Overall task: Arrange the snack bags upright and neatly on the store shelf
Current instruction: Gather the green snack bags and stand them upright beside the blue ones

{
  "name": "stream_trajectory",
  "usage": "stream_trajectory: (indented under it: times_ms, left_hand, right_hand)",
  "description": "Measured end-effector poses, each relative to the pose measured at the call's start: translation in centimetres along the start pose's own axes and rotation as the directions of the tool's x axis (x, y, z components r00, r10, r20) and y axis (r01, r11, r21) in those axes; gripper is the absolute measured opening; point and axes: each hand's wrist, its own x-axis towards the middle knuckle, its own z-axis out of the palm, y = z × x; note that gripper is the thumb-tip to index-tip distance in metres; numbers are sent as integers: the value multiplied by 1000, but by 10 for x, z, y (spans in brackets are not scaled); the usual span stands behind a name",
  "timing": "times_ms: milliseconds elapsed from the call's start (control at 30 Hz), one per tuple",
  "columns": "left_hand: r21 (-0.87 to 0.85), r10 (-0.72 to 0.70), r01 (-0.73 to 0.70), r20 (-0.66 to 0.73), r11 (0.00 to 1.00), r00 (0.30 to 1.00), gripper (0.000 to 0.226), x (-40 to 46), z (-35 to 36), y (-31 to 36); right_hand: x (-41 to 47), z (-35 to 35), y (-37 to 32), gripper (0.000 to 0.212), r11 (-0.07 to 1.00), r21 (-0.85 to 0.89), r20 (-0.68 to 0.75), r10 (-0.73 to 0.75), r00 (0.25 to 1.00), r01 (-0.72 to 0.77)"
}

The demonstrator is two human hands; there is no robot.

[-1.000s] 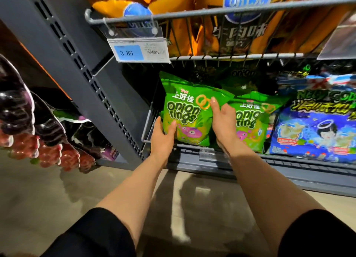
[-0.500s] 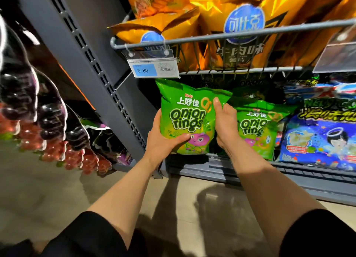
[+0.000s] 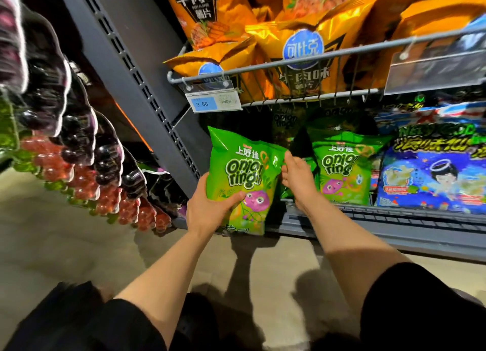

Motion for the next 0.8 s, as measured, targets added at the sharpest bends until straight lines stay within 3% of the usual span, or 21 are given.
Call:
stream_trajectory:
  times_ms: [100, 233, 433, 533, 667, 800]
  left_hand:
    - [105, -59, 60, -15, 993, 998, 86, -15, -6, -8]
    - [107, -116, 122, -56, 987, 992, 83, -22, -5, -21]
    - [155, -97, 121, -150, 981, 984, 87, -26, 9, -43]
    - [169, -115, 146, -182, 975, 977, 93, -23, 16, -58]
    - [141, -133, 166, -217, 976, 967, 92, -19, 25, -65]
    - [67, -165, 185, -232, 980, 959, 90, -12, 34, -68]
  right_hand:
    - [-10, -10, 15, 38, 991, -125, -20, 40, 999, -43]
    - [-21, -21, 16, 25, 966, -250, -62, 52, 997, -66]
    - [-18, -19, 28, 49, 907, -406, -75, 89, 993, -113]
    - [-12, -12, 34, 64, 912, -376, -86, 144, 986, -166]
    - [6, -2, 34, 94, 960, -146, -141, 217, 966, -237]
    - [10, 14, 37, 111, 987, 41, 0, 158, 987, -158]
